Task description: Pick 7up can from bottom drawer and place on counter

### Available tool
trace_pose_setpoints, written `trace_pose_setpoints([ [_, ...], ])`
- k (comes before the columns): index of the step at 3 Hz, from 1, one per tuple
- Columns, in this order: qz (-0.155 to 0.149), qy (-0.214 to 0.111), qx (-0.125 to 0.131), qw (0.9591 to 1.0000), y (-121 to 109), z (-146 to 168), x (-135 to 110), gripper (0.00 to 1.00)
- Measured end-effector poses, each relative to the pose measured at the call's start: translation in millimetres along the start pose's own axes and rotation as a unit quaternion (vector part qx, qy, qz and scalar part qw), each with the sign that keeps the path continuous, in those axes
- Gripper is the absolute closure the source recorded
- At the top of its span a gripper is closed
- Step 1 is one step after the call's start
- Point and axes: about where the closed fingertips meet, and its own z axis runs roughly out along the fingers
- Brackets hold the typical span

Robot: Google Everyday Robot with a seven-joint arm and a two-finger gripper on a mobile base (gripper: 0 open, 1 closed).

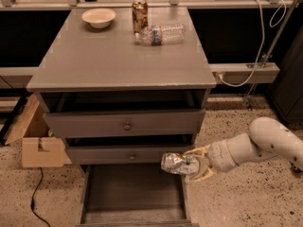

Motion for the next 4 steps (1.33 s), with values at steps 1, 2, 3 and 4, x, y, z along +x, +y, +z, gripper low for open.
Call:
trace_pose_setpoints([
  [1, -0.001, 0.006, 0.006, 1.0000, -18, -25, -18, 1.00],
  [2, -0.007, 0.039, 0.008, 0.9992, -62, -87, -64, 1.00],
  [3, 0.012, 0.065, 0.002, 0.9978, -100, -116, -87, 1.00],
  [4, -0.016, 0.096, 0.003, 0.9952, -138, -136, -115, 1.00],
])
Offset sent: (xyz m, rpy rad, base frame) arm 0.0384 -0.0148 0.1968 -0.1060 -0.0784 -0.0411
